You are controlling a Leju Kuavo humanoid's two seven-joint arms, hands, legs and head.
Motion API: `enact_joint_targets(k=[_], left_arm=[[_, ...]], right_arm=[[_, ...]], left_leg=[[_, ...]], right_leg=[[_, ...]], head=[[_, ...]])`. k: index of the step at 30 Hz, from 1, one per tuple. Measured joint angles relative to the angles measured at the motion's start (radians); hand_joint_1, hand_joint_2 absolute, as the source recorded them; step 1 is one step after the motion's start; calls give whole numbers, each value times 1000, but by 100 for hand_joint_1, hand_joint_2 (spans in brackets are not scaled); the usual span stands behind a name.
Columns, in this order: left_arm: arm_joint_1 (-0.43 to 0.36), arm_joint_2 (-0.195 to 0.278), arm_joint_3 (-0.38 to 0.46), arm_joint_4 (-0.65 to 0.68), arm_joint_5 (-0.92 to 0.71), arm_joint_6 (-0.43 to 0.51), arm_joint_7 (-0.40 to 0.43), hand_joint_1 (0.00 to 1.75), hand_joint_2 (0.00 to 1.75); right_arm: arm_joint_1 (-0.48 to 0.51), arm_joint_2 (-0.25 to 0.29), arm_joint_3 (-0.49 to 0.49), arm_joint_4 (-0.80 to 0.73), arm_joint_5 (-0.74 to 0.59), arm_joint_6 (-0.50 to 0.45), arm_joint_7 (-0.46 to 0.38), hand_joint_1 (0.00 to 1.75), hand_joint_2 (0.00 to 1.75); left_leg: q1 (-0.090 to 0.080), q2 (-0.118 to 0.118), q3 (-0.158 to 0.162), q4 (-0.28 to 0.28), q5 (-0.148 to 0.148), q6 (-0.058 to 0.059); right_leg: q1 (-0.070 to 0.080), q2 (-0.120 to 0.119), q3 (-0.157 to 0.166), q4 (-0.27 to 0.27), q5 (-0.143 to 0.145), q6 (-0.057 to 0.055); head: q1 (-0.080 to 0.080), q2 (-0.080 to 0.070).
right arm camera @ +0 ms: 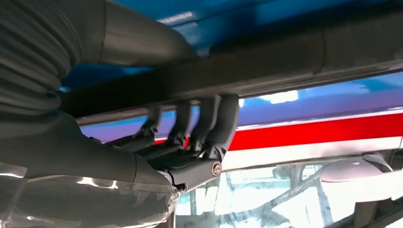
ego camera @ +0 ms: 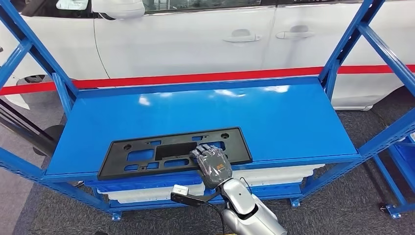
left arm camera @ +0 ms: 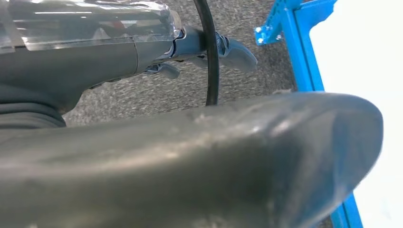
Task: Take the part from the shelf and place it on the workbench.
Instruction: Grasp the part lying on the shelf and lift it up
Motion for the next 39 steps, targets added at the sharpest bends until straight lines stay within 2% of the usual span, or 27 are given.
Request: enact_joint_targets(k=[1,2,4,6,7,9,10,11,12,13,14,16,18,20,21,23,25,26,27,28,30,31,32,35,36,38,39], left_arm=[[-1,0,-1,0,0,0,0,0,0],[-2,1,-2,1,0,-1,-1,0,0],[-3,0,-6,2,1,-4,-2,0,0],[-6,-1,-10,4,2,-6,-2,0,0],[-7,-1,-13,5,3,-7,-3,0,0],[-7,-1,-18,6,5,-9,-3,0,0],[-6,-1,-19,7,7,-9,-4,0,0],[-5,-1,-20,8,8,-9,-4,0,0],[-5,-1,-20,9,8,-9,-4,0,0],[-4,-1,-21,9,9,-9,-4,0,0],[-4,-1,-21,10,9,-9,-4,0,0],[-4,-1,-22,11,9,-9,-4,0,0],[-3,-1,-22,12,10,-10,-5,0,0],[-2,-1,-22,13,11,-10,-5,0,0],[-2,-2,-22,14,12,-10,-6,0,0],[0,-3,-22,15,12,-10,-6,0,0],[4,-3,-22,15,13,-10,-7,0,0],[6,-3,-22,15,15,-9,-7,0,0],[8,-3,-22,15,18,-9,-7,0,0],[10,-3,-22,15,23,-9,-8,0,0],[12,-4,-21,15,34,-7,-12,0,0],[14,-4,-20,15,41,-6,-15,0,0],[17,-4,-19,15,46,-4,-18,0,0],[27,-6,-12,15,59,0,-30,0,0],[30,-8,-9,15,62,2,-33,0,0],[36,-11,-1,15,67,5,-37,0,0],[38,-12,4,15,70,6,-38,0,0]], right_arm=[[-8,1,0,4,2,5,0,175,175],[-15,4,0,8,5,11,0,175,175],[-28,9,-1,15,12,23,0,175,175],[-38,14,0,21,18,29,1,175,175],[-41,16,0,24,19,31,2,175,175],[-46,17,0,31,22,33,2,175,175],[-46,17,0,35,23,33,2,175,175],[-46,17,0,38,24,33,2,175,175],[-46,17,1,41,25,34,2,175,175],[-47,17,1,43,25,35,2,175,175],[-48,17,1,44,26,35,1,175,175],[-52,18,2,46,26,36,1,175,175],[-54,19,2,47,25,36,0,175,175],[-53,20,2,48,20,34,-3,175,175],[-52,20,2,48,16,33,-5,175,175],[-50,20,2,48,10,32,-8,175,175],[-46,20,2,49,3,28,-11,175,175],[-43,20,2,50,-9,23,-17,175,175],[-41,20,1,50,-35,17,-31,175,175],[-37,20,-1,46,-80,11,-54,175,175],[-26,20,-9,15,-249,12,-136,175,175],[-18,19,-15,-16,-362,19,-188,175,175],[-7,19,-20,-54,-476,28,-234,175,175],[53,12,-33,-205,-769,63,-325,175,175],[78,5,-37,-262,-842,75,-344,175,175],[123,-13,-42,-374,-946,90,-370,175,175],[143,-22,-45,-424,-977,96,-377,175,175]], left_leg=[[-2,0,18,-41,12,4],[-5,-1,25,-57,12,8],[-6,-1,26,-62,16,16],[0,1,30,-73,23,28],[3,3,31,-78,26,34],[3,4,30,-79,27,38],[3,4,29,-78,27,38],[3,4,29,-78,27,38],[3,3,29,-77,26,37],[4,2,31,-76,25,35],[4,0,33,-74,23,33],[1,-2,33,-70,19,23],[-2,-2,32,-70,18,10],[1,-2,33,-70,14,-2],[2,-1,29,-56,3,-7],[5,0,-10,35,-52,-14],[5,0,-73,170,-112,-18],[5,0,-91,209,-121,-19],[5,0,-92,211,-109,-19],[6,1,-73,171,-80,-17],[5,1,-5,33,-17,-13],[4,1,22,-20,-1,-9],[3,1,36,-49,3,-6],[1,0,41,-59,3,12],[3,0,41,-63,7,19],[6,0,39,-68,13,31],[6,1,37,-68,13,34]], right_leg=[[1,1,-1,3,-2,4],[2,1,-3,4,-2,8],[2,2,-4,3,-1,18],[2,1,-14,27,-21,28],[1,0,-31,67,-46,33],[-6,-1,-92,194,-109,41],[-10,-1,-121,251,-129,45],[-13,-1,-137,279,-130,48],[-16,-1,-132,268,-112,50],[-19,-2,-109,218,-78,50],[-21,-4,-73,145,-41,50],[-19,-5,-17,32,-2,44],[-13,-4,-7,5,-1,36],[-15,-4,-6,0,2,24],[-16,-5,-3,-4,4,17],[-18,-7,1,-10,6,6],[-14,-8,0,-9,4,1],[-13,-8,1,-8,4,1],[-12,-7,2,-7,3,0],[-12,-6,4,-5,1,1],[-9,-3,8,1,-5,6],[-6,0,8,4,-8,9],[-4,2,8,6,-10,14],[-3,5,10,3,-9,29],[-4,4,7,11,-17,35],[-7,2,-24,78,-64,45],[-9,1,-54,142,-100,50]], head=[[0,0],[0,0],[0,0],[0,0],[0,0],[0,0],[0,0],[0,0],[0,0],[0,0],[0,0],[0,0],[0,0],[0,0],[0,0],[0,0],[0,0],[0,0],[0,0],[0,0],[0,0],[0,0],[0,0],[0,0],[0,0],[0,0],[1,0]])
